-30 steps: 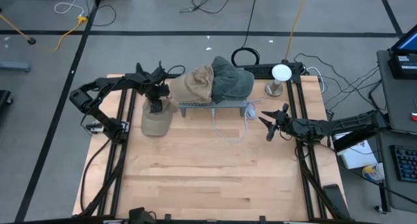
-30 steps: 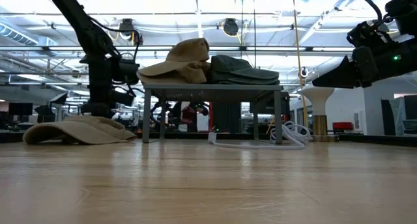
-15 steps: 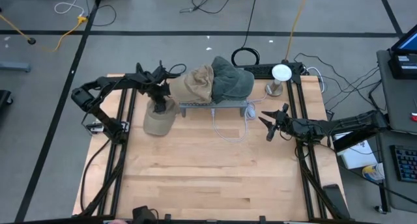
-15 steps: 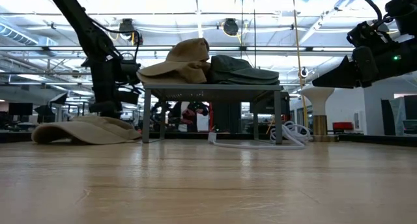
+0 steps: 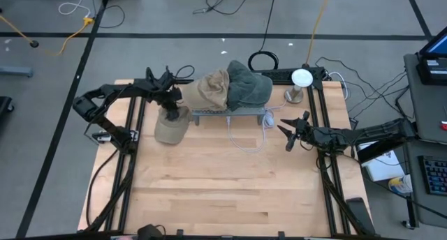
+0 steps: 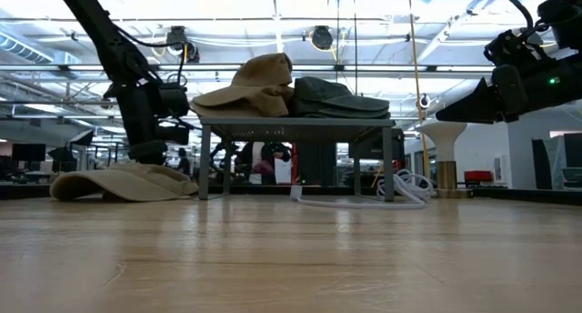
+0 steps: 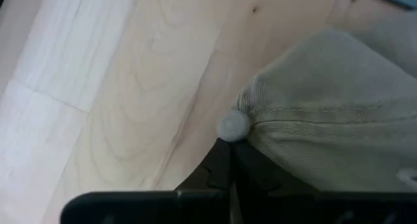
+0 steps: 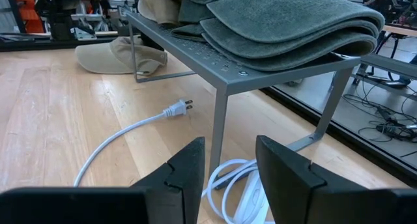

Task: Pick & Place hat
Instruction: Stack the bottom brown cap on top of the brown caps on the shelf

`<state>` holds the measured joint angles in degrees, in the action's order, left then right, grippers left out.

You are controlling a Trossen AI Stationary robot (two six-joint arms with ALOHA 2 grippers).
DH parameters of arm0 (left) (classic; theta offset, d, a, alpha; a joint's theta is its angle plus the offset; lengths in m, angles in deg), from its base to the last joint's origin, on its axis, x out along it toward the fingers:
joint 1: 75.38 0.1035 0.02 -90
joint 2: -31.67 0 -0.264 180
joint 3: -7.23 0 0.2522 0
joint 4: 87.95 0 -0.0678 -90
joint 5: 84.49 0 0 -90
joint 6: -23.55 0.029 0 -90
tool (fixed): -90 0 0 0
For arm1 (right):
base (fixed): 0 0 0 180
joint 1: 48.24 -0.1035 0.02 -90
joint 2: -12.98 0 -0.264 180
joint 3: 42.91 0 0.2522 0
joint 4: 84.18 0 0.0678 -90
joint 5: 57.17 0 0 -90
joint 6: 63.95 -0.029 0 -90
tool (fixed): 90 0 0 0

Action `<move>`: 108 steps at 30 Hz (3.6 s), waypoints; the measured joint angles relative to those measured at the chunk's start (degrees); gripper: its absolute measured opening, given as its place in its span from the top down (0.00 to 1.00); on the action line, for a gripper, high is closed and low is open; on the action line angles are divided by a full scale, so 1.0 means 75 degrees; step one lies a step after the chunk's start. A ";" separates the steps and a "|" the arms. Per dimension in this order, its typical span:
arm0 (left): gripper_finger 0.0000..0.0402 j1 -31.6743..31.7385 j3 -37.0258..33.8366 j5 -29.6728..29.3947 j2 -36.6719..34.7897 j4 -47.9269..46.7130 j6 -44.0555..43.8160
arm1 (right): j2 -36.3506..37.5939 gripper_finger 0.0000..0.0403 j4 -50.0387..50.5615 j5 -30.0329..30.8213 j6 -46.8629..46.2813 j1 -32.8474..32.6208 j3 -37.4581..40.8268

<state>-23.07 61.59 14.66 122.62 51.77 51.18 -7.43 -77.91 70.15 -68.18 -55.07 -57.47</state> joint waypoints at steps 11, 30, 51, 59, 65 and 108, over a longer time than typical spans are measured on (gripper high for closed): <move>0.99 0.0193 0.1202 -0.0019 -0.0606 -0.1100 -0.0460 | 0.0000 0.68 -0.0006 0.0003 0.0002 0.0000 -0.0003; 1.00 0.0232 0.4213 -0.1155 -0.0993 -0.4268 -0.0587 | -0.0003 0.68 -0.0001 -0.0003 0.0001 0.0000 -0.0002; 1.00 -0.0554 0.7603 -0.4132 -0.0998 -0.7136 0.3329 | -0.0003 0.68 -0.0003 -0.0004 0.0002 0.0000 -0.0003; 1.00 -0.0963 0.8449 -0.4442 -0.1002 -0.7399 0.3834 | 0.0000 0.68 -0.0003 -0.0006 0.0001 0.0000 -0.0002; 1.00 -0.1386 0.9215 -0.4757 -0.1004 -0.7679 0.4338 | -0.0002 0.68 -0.0003 -0.0006 0.0001 0.0000 -0.0002; 1.00 -0.3295 1.1058 -0.3205 -0.0640 -0.7624 0.7116 | -0.0002 0.68 -0.0003 -0.0003 0.0003 0.0000 0.0000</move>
<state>-47.78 144.52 -9.38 117.82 -5.41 104.56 -7.44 -77.93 70.13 -68.16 -55.07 -57.46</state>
